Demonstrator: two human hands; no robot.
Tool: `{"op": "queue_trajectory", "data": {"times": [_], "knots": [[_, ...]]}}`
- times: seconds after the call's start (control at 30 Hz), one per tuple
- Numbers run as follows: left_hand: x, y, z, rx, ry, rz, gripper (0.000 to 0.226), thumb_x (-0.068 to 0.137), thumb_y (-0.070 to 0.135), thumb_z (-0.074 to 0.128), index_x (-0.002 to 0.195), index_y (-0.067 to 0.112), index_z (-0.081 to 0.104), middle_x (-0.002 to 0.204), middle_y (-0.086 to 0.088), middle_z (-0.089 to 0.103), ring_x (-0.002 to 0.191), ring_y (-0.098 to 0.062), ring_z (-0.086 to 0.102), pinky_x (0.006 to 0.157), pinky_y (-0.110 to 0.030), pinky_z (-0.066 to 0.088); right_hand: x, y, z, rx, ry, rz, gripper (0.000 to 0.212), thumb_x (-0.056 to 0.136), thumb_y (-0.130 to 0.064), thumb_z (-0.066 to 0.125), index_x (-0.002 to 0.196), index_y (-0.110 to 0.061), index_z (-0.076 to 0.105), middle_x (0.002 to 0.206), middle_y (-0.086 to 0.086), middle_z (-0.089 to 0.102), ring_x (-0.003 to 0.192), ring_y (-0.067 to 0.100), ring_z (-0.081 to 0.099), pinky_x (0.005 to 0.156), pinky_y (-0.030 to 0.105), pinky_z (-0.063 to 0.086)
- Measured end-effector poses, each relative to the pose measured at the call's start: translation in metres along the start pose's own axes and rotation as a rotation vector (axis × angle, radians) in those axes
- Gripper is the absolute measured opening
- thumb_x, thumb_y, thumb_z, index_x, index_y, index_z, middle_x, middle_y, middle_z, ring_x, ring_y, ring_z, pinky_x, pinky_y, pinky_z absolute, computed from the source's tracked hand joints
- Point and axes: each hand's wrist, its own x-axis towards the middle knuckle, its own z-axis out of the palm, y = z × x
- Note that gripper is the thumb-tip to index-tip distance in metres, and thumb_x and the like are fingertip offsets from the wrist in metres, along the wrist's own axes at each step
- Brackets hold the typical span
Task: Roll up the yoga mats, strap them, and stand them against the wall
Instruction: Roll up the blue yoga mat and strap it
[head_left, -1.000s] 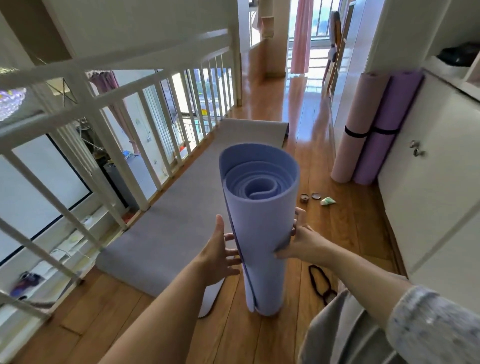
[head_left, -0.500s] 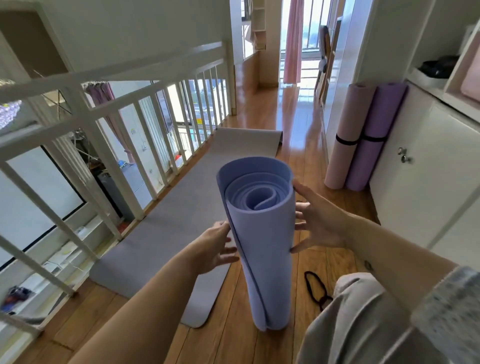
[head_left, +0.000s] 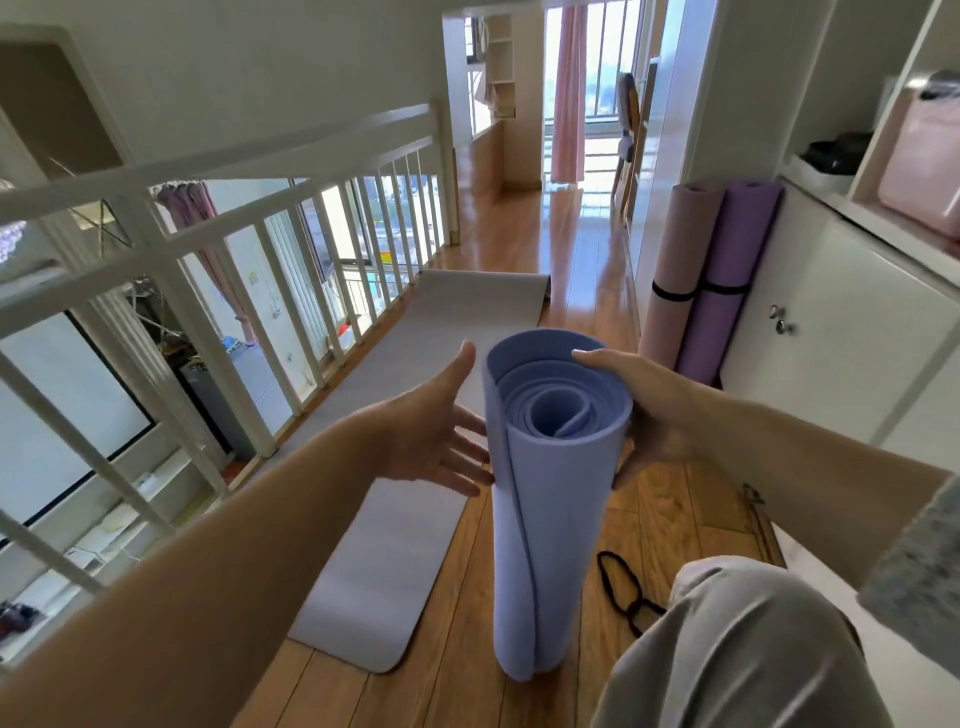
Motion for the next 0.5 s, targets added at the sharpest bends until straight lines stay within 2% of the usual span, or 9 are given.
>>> {"op": "queue_trajectory", "data": {"times": [0.1, 0.17, 0.27, 0.33, 0.43, 0.5], "knots": [[-0.009, 0.023, -0.005, 0.209, -0.069, -0.075, 0.122, 0.048, 0.089, 0.026, 0.138, 0.008, 0.04, 0.132, -0.022, 0.056, 0.115, -0.037, 0.059, 0.098, -0.046, 0.047, -0.001, -0.009, -0.002, -0.021, -0.135, 0.031, 0.08, 0.059, -0.058, 0.08, 0.128, -0.03, 0.052, 0.128, 0.014, 0.057, 0.115, 0.039, 0.056, 0.082, 0.069, 0.047], [-0.013, 0.032, -0.003, 0.353, -0.13, -0.114, 0.115, 0.053, 0.087, 0.033, 0.14, 0.012, 0.04, 0.128, -0.022, 0.059, 0.111, -0.035, 0.063, 0.099, -0.046, 0.048, -0.005, -0.018, 0.0, -0.107, -0.246, 0.047, 0.071, 0.065, -0.049, 0.079, 0.127, -0.027, 0.051, 0.126, 0.016, 0.06, 0.114, 0.039, 0.058, 0.088, 0.068, 0.045], [-0.011, 0.037, 0.0, 0.41, -0.183, -0.159, 0.091, 0.071, 0.067, 0.052, 0.141, 0.01, 0.04, 0.126, -0.024, 0.06, 0.112, -0.037, 0.062, 0.096, -0.045, 0.051, -0.009, -0.023, 0.001, -0.234, -0.199, 0.094, 0.07, 0.063, -0.036, 0.082, 0.124, -0.019, 0.051, 0.119, 0.019, 0.064, 0.105, 0.037, 0.064, 0.09, 0.063, 0.047], [-0.01, 0.036, -0.001, 0.372, -0.223, -0.183, 0.085, 0.076, 0.059, 0.061, 0.141, 0.009, 0.039, 0.127, -0.025, 0.058, 0.114, -0.039, 0.06, 0.095, -0.044, 0.05, -0.01, -0.024, 0.003, -0.285, -0.166, 0.123, 0.055, 0.072, -0.029, 0.076, 0.12, -0.016, 0.051, 0.114, 0.019, 0.064, 0.095, 0.034, 0.067, 0.086, 0.057, 0.052], [-0.009, 0.037, -0.001, 0.302, -0.286, -0.223, 0.091, 0.072, 0.066, 0.06, 0.141, 0.01, 0.039, 0.131, -0.026, 0.055, 0.117, -0.041, 0.057, 0.097, -0.045, 0.048, -0.006, -0.022, 0.003, -0.4, -0.077, 0.105, 0.039, 0.08, -0.022, 0.072, 0.113, -0.012, 0.054, 0.103, 0.017, 0.067, 0.079, 0.028, 0.071, 0.076, 0.046, 0.058], [-0.007, 0.037, 0.006, 0.3, -0.278, -0.249, 0.089, 0.074, 0.065, 0.06, 0.14, 0.01, 0.04, 0.13, -0.026, 0.056, 0.115, -0.041, 0.058, 0.096, -0.045, 0.049, -0.003, -0.021, 0.003, -0.428, -0.028, 0.053, 0.024, 0.082, -0.017, 0.07, 0.101, -0.01, 0.058, 0.093, 0.012, 0.066, 0.071, 0.021, 0.069, 0.065, 0.036, 0.059]]}}
